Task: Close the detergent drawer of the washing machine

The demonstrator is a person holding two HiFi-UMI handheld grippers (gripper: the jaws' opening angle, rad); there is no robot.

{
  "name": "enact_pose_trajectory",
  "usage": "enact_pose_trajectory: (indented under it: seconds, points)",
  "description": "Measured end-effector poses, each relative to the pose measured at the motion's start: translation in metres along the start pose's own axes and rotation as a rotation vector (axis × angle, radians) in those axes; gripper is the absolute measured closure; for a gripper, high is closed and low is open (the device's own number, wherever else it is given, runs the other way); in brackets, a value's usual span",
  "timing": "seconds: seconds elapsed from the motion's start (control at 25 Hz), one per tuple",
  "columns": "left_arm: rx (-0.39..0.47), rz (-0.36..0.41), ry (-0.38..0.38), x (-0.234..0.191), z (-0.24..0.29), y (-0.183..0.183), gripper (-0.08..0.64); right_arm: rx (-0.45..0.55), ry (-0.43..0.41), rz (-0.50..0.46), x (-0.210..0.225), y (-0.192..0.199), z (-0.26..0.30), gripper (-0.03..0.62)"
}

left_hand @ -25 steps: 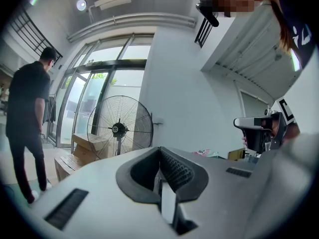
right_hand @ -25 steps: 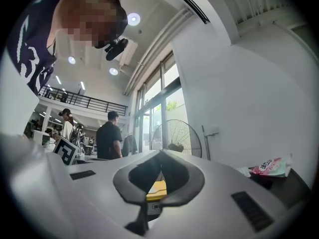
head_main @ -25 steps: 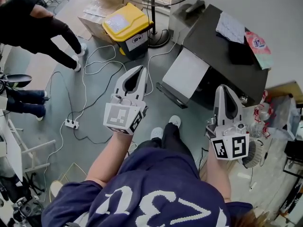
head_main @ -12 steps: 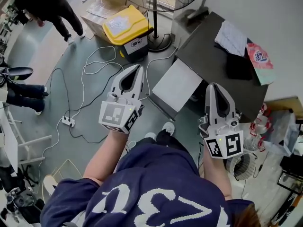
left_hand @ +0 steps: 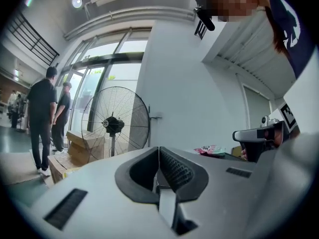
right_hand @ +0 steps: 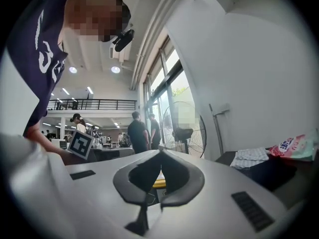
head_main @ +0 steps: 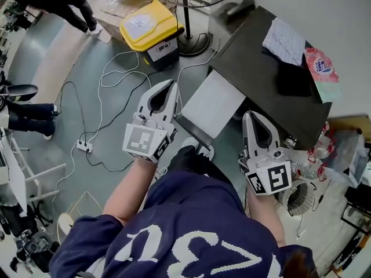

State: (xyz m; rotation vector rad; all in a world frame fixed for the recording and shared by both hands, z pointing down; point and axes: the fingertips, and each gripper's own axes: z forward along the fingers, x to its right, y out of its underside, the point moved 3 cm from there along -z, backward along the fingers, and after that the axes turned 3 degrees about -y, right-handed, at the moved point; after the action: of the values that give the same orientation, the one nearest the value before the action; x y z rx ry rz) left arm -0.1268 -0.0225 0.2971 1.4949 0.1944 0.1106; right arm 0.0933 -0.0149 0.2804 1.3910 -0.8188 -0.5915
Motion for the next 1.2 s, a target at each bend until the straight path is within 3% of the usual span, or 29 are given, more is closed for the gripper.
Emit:
enact_pose_trajectory:
  seconds: [0.16, 0.36, 0.6, 0.88, 1.04, 1.2]
  points:
    - [-0.062, -0.008, 0.048, -0.013, 0.01, 0.022, 0.54, -0.094, 0.006, 0.027, -0.001, 0.032, 0.004, 0.577]
    - [-0.17, 0.02, 0.166, -0.025, 0.011, 0.06, 0.539, -0.274, -0.103, 0.097, -0.018, 0.096, 0.008, 0.57]
    - [-0.334, 0.087, 0.324, -0.031, -0.001, 0.124, 0.538, -0.481, -0.176, 0.137, -0.045, 0.178, 0.001, 0.486]
    - [-0.515, 0.146, 0.507, -0.027, -0.021, 0.189, 0.4, -0.631, -0.233, 0.139, -0.061, 0.226, -0.008, 0.426]
    - [-0.573, 0.176, 0.662, -0.023, -0.037, 0.208, 0.39, -0.714, -0.275, 0.107, -0.072, 0.243, -0.013, 0.383]
    - [-0.622, 0.211, 0.786, -0.019, -0.046, 0.225, 0.39, -0.796, -0.29, 0.0, -0.076, 0.256, -0.017, 0.421]
